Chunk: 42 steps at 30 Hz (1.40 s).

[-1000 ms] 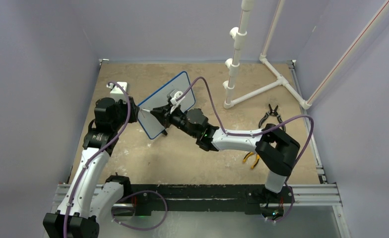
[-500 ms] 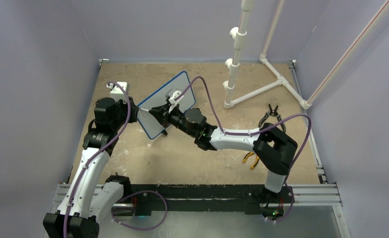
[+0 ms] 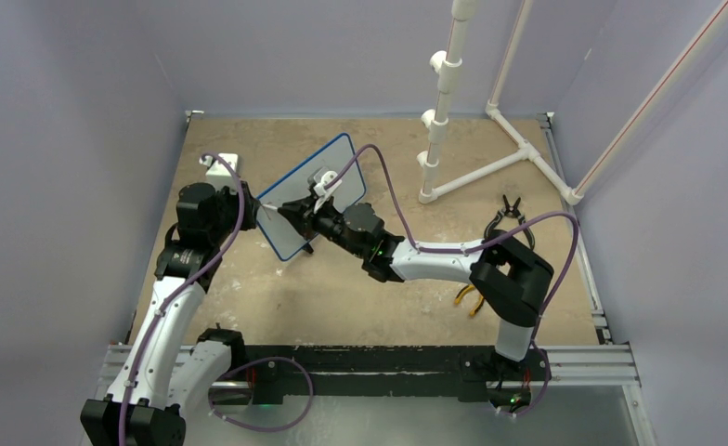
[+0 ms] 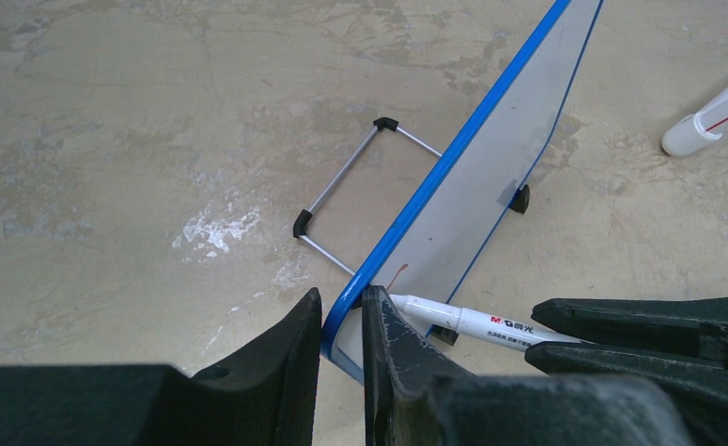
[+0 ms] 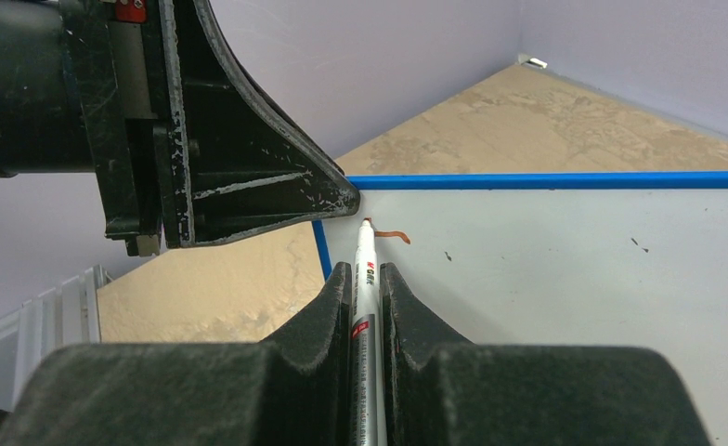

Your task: Write a sentence on the whiteboard

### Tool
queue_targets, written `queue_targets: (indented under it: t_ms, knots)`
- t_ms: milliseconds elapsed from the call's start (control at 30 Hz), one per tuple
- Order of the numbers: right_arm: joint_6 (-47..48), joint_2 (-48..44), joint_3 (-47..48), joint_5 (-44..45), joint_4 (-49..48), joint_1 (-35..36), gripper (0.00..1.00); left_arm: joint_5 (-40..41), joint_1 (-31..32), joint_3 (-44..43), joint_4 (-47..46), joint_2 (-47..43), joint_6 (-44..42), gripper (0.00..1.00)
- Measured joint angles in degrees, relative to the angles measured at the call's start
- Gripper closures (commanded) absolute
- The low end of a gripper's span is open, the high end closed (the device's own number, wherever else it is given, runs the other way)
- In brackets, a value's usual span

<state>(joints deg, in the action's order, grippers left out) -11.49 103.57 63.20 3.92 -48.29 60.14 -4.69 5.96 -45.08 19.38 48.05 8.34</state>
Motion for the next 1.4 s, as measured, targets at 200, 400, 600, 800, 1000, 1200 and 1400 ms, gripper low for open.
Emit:
queue_targets:
  t_ms: [200,400,600,800,1000,1200,1400]
  knots:
    - [0.0,0.2,0.59,0.02,-0.26,0.22,1.0,0.0,0.0,0.0,0.0,0.0,0.0,0.85]
    - [0.02,0.22,0.66,0.13,-0.26,0.24,1.0,0.02,0.0,0.0,0.0,0.0,0.0,0.86]
    - [0.17,0.22,0.66,1.42,-0.37,0.26,1.0,0.02,0.0,0.0,0.0,0.0,0.0,0.88]
    - [0.17,0.22,0.66,2.71,-0.37,0.44,1.0,0.17,0.0,0.0,0.0,0.0,-0.02,0.89]
    - [0.15,0.22,0.66,4.13,-0.37,0.61,1.0,0.33,0.0,0.0,0.0,0.0,-0.02,0.89]
    - [0.13,0.22,0.66,5.66,-0.37,0.63,1.0,0.63,0.0,0.0,0.0,0.0,-0.02,0.89]
    - [0.11,0.22,0.66,7.15,-0.37,0.63,1.0,0.68,-0.02,0.0,0.02,0.0,0.0,0.89]
